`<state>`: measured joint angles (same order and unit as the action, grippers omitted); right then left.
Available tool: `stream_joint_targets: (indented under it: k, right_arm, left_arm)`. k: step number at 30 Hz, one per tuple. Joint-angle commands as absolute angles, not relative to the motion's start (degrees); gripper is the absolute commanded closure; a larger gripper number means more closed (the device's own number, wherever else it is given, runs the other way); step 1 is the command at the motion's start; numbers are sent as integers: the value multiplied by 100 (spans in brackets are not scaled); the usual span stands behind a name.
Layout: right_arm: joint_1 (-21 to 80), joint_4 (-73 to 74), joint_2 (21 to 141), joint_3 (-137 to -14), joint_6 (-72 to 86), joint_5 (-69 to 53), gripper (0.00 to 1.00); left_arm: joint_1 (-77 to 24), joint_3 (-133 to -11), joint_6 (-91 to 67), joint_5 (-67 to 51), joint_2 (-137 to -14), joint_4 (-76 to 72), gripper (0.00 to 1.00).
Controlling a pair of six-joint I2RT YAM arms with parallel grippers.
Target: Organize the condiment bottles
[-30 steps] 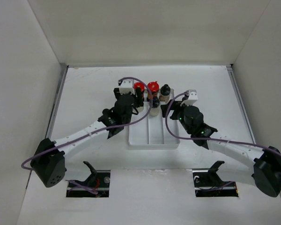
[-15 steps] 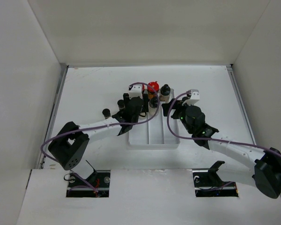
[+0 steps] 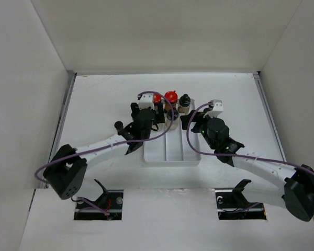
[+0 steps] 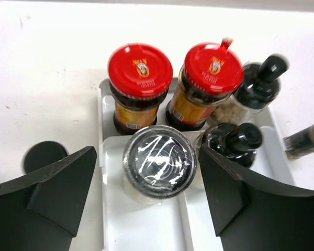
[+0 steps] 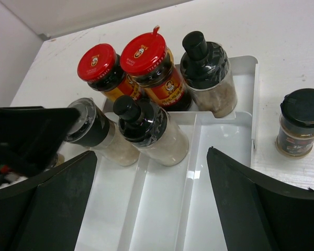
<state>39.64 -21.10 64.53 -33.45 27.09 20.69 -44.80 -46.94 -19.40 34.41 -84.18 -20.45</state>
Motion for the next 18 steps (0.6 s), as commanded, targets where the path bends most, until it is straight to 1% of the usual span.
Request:
stream_joint_targets:
  k: [1,2,4,5,6,8,10,12,14,18]
  right_arm:
    - [3915,-2452,6399,-3340,2777,2030,7]
    - [3915,-2452,6390,-3340,2777,2030,7]
    - [3915,-2452,6381,-3340,2777,2030,8]
    - [3915,-2452,6355,-3331,2777,2030,9]
    - [3915,-2452,6346,-3331,2777,2030,9]
    - [3915,-2452,6311,-3314,2777,2048,11]
    - [3915,-2461,6302,-3313,2777,2048,16]
    - [3915,-2461,6302,-3305,2777,2057,18]
    - [3915,-2461,6302,-3305,2777,2048,18]
    - [3933,-2435,6398,-3349,2769,2004,14]
  left_arm:
    - [-4443,-4623,-1977,3595,-7516,-1988,23]
    - [-4373,-4632,-2047,3595,-7402,-1786,26]
    - [-4215,-4676,-2240,3525,-7304,-1364,35]
    - [-4110,-4684,-2407,3481,-7295,-1127,44]
    - [-4022,-4685,-2539,3411,-7330,-986,50]
    - [-3872,-4658,-2698,3253,-7444,-888,55]
    - [-3775,-4641,-2795,3208,-7558,-870,54]
    - [-3679,-4641,-2786,3295,-7681,-905,49]
    - [-3564,-4658,-2786,3375,-7804,-905,42]
    - [-3362,-4658,-2778,3428,-8024,-975,36]
